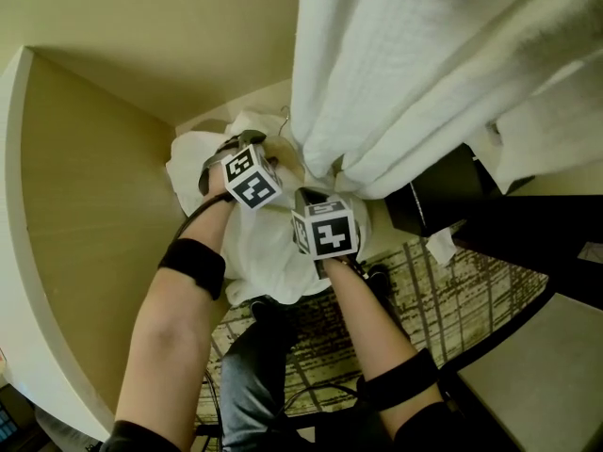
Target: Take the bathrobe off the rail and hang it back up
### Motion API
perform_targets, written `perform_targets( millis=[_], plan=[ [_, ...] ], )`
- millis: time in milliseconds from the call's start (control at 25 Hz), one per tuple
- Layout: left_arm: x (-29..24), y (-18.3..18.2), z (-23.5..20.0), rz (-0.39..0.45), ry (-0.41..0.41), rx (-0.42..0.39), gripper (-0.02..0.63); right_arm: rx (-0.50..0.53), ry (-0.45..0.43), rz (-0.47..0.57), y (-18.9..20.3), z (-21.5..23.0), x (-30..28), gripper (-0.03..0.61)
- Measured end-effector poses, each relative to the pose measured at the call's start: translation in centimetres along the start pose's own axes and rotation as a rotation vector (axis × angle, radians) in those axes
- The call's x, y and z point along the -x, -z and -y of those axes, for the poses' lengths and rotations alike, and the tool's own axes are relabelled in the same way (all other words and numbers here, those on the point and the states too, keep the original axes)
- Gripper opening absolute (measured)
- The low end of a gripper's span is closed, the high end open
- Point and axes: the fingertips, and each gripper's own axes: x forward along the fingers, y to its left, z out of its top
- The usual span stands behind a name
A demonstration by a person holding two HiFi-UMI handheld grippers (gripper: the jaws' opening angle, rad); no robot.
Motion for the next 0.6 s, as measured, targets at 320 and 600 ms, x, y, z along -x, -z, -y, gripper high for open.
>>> perform_targets(
  millis=[320, 600],
  plan=[
    [6.5, -0.6, -1.2, 0.049, -0.257, 0.066, 0.213, 0.021, -0.019, 0.020, -1.2, -2.2, 4.3, 0.017],
    [14.4, -0.8, -0.9, 0.113, -0.436, 0.220, 0.212, 0.048, -0.031, 0.074, -3.5, -4.8, 9.6, 0.017]
  ],
)
